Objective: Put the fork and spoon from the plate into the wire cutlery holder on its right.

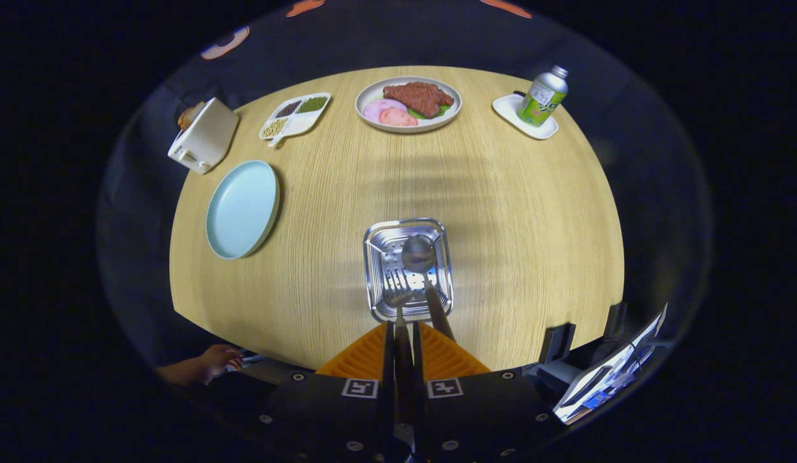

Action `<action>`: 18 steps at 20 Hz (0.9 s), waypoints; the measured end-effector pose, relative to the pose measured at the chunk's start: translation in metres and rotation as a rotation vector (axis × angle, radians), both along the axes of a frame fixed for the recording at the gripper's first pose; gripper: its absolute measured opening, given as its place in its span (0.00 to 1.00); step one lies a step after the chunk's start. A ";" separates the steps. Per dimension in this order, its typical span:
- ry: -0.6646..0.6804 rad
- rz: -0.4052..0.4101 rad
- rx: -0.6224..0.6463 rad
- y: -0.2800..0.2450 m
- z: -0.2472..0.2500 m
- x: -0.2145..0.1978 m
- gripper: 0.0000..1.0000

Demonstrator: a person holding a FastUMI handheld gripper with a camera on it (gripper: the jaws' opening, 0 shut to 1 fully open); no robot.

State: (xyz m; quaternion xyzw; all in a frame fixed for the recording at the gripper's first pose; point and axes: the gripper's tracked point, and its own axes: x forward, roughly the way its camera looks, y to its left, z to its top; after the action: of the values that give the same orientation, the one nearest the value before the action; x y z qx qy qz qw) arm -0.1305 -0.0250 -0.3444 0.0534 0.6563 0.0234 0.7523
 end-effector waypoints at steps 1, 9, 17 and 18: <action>-0.038 -0.028 0.028 0.002 0.007 0.006 0.13; -0.646 -0.102 0.106 -0.014 0.124 0.096 0.60; -1.170 -0.145 -0.002 -0.052 0.281 0.146 0.86; -1.231 -0.142 -0.028 -0.056 0.301 0.150 0.87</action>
State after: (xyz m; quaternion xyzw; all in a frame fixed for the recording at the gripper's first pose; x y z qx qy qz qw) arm 0.0199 -0.0808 -0.0434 0.0637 0.0970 -0.0087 0.9932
